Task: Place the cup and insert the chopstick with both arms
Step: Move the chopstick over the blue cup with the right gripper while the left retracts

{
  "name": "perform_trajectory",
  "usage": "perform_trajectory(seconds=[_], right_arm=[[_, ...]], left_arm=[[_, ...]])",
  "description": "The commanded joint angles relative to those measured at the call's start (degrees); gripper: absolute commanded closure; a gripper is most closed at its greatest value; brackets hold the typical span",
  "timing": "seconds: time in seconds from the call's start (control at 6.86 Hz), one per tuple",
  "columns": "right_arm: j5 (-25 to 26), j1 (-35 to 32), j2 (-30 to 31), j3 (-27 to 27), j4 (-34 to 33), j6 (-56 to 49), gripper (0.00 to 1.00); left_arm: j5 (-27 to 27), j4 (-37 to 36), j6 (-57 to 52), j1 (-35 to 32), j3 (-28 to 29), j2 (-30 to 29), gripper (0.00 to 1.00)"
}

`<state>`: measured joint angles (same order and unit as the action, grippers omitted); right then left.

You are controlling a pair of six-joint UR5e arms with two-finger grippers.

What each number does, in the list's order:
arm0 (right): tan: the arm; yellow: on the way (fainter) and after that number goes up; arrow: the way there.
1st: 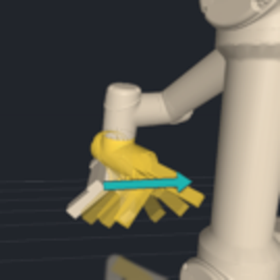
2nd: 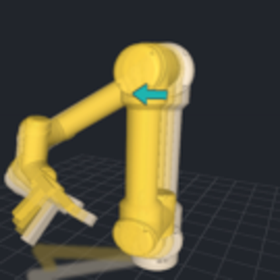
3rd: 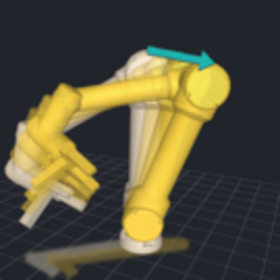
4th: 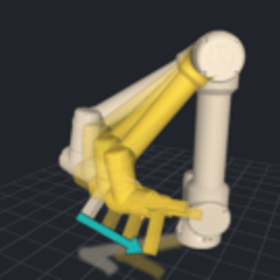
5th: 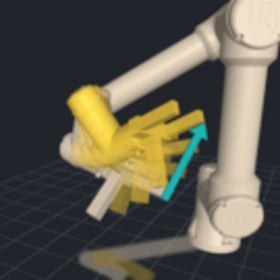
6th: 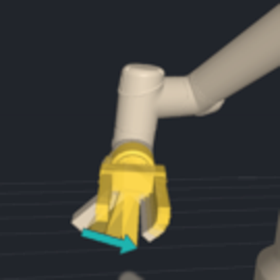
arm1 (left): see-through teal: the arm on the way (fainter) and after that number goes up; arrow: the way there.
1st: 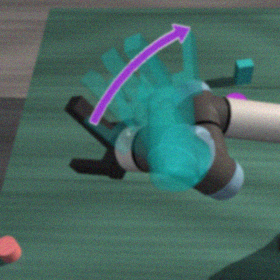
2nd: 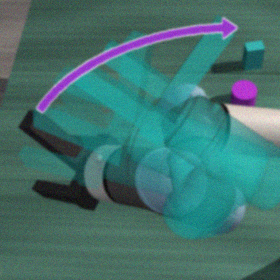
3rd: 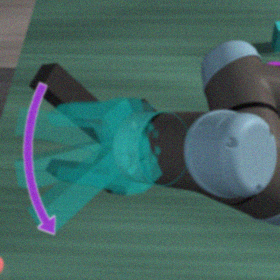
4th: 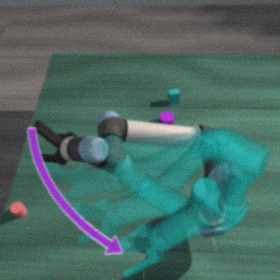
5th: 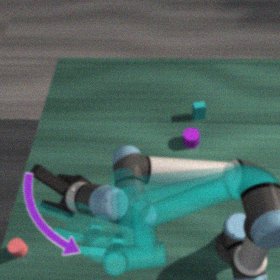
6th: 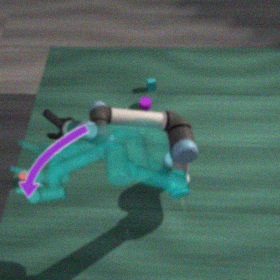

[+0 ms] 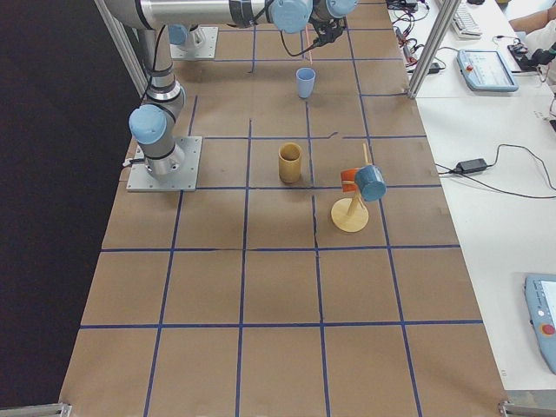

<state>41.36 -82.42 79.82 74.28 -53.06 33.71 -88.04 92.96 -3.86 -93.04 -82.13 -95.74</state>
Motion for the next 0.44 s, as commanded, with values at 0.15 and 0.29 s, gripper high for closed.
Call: perform_trajectory(seconds=[0.15, 0.29], right_arm=[[-3.55, -5.11, -3.52, 0.60, -4.67, 7.41, 0.96], [-4.44, -5.29, -5.01, 0.43, -5.47, 8.12, 0.96]], left_arm=[[-0.55, -0.49, -1.60, 2.08, -3.56, 3.63, 0.00], [-0.46, -0.58, -1.33, 2.08, -3.56, 3.63, 0.00]])
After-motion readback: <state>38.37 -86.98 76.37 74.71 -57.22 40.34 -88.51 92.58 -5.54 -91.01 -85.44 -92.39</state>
